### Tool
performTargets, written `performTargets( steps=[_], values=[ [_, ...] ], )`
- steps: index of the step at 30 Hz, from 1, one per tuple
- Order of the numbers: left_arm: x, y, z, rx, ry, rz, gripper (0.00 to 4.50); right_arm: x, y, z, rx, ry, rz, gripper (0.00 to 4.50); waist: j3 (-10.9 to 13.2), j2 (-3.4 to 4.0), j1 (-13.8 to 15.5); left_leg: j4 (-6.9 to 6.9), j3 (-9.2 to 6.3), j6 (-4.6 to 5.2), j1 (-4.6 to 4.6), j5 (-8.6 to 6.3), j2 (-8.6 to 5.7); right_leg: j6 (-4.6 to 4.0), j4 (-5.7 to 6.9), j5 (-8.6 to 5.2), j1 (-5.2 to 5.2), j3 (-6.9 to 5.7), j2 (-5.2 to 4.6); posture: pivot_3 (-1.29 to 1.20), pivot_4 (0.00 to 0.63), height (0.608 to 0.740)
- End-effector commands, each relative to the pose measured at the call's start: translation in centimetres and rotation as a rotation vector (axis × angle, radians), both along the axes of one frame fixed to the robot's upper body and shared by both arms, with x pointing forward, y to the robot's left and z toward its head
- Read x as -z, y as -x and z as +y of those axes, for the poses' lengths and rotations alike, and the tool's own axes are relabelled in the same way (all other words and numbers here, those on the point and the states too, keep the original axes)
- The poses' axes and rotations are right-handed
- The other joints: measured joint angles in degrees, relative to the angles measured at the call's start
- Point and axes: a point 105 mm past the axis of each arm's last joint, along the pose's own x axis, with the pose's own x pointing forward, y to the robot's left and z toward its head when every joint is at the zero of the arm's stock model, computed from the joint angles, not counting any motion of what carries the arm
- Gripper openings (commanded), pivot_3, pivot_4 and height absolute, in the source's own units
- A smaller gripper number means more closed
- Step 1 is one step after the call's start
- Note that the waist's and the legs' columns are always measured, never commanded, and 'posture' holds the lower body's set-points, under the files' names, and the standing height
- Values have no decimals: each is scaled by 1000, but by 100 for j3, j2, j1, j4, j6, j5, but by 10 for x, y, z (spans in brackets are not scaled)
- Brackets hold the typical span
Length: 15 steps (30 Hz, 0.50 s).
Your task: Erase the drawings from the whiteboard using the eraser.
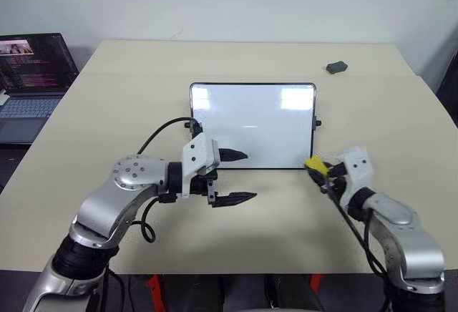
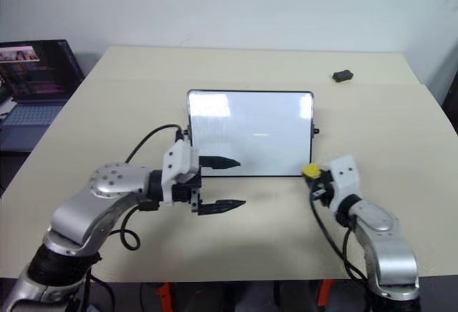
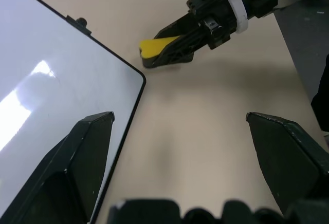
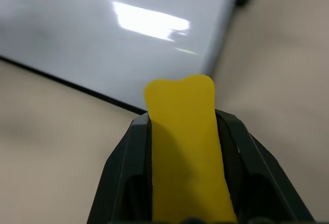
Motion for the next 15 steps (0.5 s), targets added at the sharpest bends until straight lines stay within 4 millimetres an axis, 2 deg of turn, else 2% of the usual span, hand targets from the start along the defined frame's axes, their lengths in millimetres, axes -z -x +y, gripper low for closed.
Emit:
performTargets(
  steps=[1,5,15],
  values=[
    [-6,-1,-17,87,5,-58,4500,-6,2,-23,122,19,-40,1305,0,0,0,1,-1,0,0,0,0,0,1,0,0,-1,0,0,150,740],
    [-10,-1,-30,159,9,-68,4500,3,1,-34,183,27,-21,1305,0,0,-20,4,4,6,3,3,0,0,10,1,0,4,3,0,150,740],
    [-10,1,-40,196,20,-64,4500,10,-8,-43,281,-50,4,1305,-2,3,-19,11,6,12,6,8,1,0,28,1,0,10,6,0,150,740]
  ],
)
